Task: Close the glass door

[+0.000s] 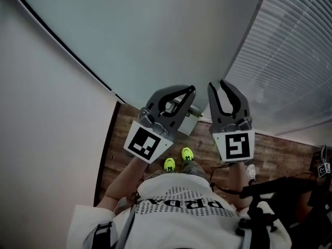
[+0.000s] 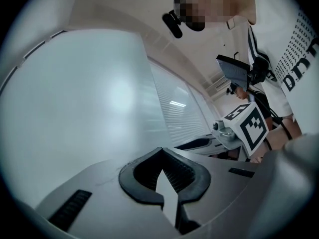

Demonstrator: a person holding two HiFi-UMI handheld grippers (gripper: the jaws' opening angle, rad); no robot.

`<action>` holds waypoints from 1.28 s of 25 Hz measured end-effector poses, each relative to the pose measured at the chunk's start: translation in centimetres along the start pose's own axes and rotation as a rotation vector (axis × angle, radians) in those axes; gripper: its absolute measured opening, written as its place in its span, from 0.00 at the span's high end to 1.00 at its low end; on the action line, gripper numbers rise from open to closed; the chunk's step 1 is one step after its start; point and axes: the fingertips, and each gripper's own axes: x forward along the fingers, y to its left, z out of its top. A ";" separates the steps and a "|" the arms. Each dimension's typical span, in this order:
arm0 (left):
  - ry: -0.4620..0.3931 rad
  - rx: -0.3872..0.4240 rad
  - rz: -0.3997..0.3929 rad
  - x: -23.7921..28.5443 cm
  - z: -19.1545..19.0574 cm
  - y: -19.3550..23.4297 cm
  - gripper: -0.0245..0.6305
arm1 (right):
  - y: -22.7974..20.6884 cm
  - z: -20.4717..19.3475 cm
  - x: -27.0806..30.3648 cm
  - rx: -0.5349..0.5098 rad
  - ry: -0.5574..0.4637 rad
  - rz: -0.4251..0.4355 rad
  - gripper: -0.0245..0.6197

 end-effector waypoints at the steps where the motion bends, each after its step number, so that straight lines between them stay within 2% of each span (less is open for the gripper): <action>1: -0.010 -0.006 0.009 0.1 0.1 0.1 0.97 | 0.3 0.1 0.0 -0.006 -0.004 0.015 0.86; 5: -0.032 0.024 0.004 0.3 0.6 0.1 0.97 | 1.3 0.7 0.5 -0.030 -0.007 0.058 0.86; 9: -0.047 0.024 0.004 0.3 0.6 -0.1 0.97 | 1.1 0.8 0.9 -0.032 -0.022 0.051 0.86; 19: -0.075 0.053 0.070 -0.7 0.6 -0.5 0.97 | 0.1 0.3 1.6 -0.023 -0.062 0.034 0.86; 24: -0.079 0.053 0.060 -1.0 0.4 -0.9 0.97 | -0.3 0.4 0.7 -0.225 -0.050 -0.070 0.87; 32: -0.082 0.042 0.053 -1.1 0.0 -0.8 0.97 | -0.5 0.5 2.2 -0.120 -0.077 -0.064 0.96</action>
